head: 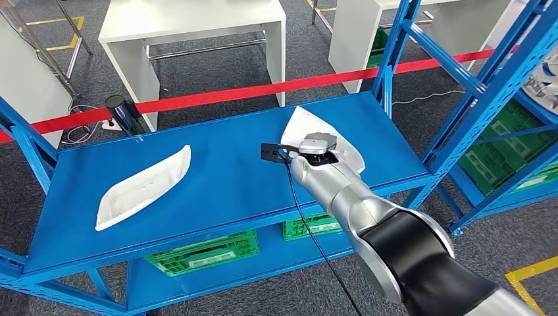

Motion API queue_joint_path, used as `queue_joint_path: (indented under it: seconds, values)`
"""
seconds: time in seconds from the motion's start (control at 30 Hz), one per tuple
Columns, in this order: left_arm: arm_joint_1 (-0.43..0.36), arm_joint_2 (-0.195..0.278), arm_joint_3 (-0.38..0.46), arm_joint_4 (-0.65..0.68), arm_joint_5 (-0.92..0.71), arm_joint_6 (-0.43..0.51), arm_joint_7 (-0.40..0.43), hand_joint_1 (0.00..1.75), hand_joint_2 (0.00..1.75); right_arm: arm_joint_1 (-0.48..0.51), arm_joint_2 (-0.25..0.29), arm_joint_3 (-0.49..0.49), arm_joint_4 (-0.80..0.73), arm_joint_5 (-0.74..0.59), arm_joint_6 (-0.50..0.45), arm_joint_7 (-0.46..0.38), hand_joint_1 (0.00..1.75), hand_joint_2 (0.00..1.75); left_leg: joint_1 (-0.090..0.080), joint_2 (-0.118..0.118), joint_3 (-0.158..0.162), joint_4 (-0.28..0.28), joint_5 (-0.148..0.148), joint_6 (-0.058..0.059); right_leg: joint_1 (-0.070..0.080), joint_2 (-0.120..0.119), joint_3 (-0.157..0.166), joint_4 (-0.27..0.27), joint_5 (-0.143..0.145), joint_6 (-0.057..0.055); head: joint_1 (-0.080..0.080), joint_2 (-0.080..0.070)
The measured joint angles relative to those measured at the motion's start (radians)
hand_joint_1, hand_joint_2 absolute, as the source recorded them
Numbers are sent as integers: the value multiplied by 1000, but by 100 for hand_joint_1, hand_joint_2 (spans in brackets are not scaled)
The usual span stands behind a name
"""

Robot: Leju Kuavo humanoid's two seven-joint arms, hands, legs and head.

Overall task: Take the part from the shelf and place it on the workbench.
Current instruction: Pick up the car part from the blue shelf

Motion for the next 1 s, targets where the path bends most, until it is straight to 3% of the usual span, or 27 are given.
queue_joint_path:
  seconds: [1.0]
  values:
    - [0, 0, -9, 0, 3, 0, -17, 0, 0, 2, -16, 3, 1, 0, 0, 8, 0, 175, 0, 0, 0, 0, 0, 0, 0, 0, 0, 0, 0, 0, 0, 0]
